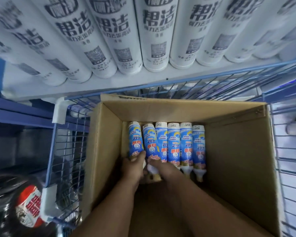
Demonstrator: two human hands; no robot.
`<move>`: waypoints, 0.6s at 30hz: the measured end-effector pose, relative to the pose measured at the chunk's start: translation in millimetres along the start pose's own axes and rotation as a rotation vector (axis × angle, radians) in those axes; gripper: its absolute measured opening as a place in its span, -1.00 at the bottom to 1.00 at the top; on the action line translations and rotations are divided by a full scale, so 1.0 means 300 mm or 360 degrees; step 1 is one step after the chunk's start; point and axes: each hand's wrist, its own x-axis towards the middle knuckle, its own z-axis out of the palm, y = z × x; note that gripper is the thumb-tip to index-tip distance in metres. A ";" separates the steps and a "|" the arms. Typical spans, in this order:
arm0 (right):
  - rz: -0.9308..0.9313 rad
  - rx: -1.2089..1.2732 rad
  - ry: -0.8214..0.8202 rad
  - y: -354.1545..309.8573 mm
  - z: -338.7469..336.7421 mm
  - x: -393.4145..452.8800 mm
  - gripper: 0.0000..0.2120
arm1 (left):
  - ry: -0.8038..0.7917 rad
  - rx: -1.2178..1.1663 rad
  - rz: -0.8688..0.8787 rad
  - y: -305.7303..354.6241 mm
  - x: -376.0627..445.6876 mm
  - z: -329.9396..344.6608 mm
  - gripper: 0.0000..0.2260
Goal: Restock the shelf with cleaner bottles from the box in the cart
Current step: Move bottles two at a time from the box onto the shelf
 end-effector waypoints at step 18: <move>-0.0468 0.0137 -0.0012 -0.024 -0.207 -0.761 -0.56 | -0.0126 -0.0040 0.0572 -0.011 -0.811 -0.084 -0.68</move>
